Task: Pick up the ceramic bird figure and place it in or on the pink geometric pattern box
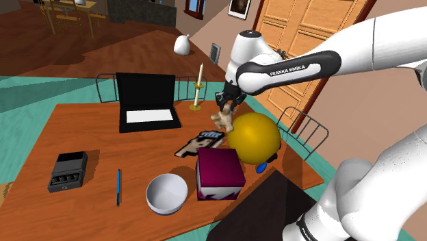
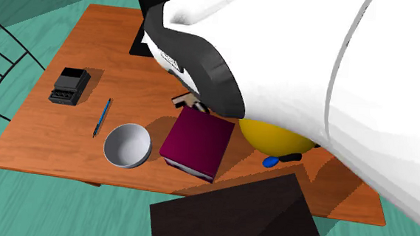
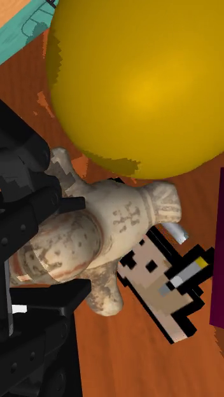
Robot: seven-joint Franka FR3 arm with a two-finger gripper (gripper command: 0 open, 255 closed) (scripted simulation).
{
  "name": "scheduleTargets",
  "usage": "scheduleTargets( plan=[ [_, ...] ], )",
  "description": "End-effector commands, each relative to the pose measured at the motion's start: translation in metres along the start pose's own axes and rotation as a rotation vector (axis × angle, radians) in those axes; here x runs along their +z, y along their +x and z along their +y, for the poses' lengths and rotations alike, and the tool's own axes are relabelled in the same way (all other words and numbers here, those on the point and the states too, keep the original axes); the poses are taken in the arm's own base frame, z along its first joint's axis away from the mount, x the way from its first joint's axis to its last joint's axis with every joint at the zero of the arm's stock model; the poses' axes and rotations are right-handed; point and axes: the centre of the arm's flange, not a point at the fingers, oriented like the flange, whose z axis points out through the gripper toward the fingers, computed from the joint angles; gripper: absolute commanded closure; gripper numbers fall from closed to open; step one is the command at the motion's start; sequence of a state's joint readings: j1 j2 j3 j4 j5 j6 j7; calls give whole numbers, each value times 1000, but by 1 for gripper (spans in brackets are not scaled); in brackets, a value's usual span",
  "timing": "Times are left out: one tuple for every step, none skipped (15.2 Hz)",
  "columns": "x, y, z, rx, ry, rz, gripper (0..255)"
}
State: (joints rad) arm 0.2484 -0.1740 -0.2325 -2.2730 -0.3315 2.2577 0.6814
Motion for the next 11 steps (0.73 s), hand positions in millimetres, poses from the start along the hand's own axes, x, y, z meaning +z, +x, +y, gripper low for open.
scheduleTargets(
  plan=[
    [-10,-24,-8,1,0,2,255],
    [-16,-35,-12,1,0,2,255],
    [-22,-46,-15,1,0,2,255],
    [-29,-57,-19,1,0,2,255],
    [-35,-68,-23,1,0,2,255],
    [-41,-79,-26,1,0,2,255],
    [-47,-91,-30,1,0,2,255],
    [-53,-102,-33,1,0,2,255],
    [-59,-113,-37,1,0,2,255],
    [-66,-124,-40,1,0,2,255],
    [-71,-134,-43,1,0,2,255]
  ],
)
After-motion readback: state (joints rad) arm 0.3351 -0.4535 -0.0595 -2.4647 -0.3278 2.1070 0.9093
